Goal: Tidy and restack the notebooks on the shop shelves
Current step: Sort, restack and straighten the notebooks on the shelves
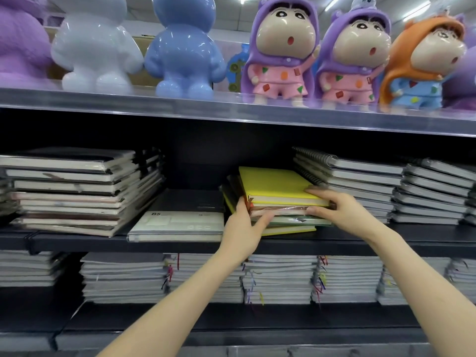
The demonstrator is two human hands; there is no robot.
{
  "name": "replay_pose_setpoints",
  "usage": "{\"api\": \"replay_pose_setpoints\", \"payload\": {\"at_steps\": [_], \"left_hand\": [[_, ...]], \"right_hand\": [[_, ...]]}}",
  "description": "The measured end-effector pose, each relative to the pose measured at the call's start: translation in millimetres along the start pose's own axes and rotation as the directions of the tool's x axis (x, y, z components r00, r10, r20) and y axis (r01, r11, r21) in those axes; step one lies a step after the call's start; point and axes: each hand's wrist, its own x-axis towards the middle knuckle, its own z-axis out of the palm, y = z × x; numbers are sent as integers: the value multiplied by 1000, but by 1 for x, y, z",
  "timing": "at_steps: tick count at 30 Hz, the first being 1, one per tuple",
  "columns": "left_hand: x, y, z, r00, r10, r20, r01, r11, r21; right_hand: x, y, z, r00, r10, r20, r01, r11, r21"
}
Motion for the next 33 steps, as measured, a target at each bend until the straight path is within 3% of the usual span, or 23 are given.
{"api": "replay_pose_setpoints", "payload": {"at_steps": [4,13,16,18,20,23,27,33], "left_hand": [[-2,-2,6,997,20,-76,-17,999,50],[-2,2,5,994,-11,-106,27,988,153],[-4,9,-10,1000,-9,-13,10,992,127],[-12,15,-25,1000,-12,17,10,994,112],[-25,17,-43,1000,-1,-14,3,990,144],[-50,8,-81,992,45,-114,-19,975,222],[-88,-31,-159,955,149,-256,-39,920,389],[-134,-114,-307,899,98,-427,160,834,529]], "right_hand": [[3,7,4,999,-22,-29,24,999,45],[7,8,5,999,-40,-1,40,999,1],[2,1,4,1000,-7,-29,2,985,-174],[-4,-13,10,968,-151,-202,51,902,-430],[-8,-36,24,871,-367,-328,149,831,-536],[-12,-88,56,777,-492,-392,296,835,-463],[-12,-162,118,728,-603,-326,509,794,-331],[4,-269,227,698,-685,-209,651,729,-212]]}}
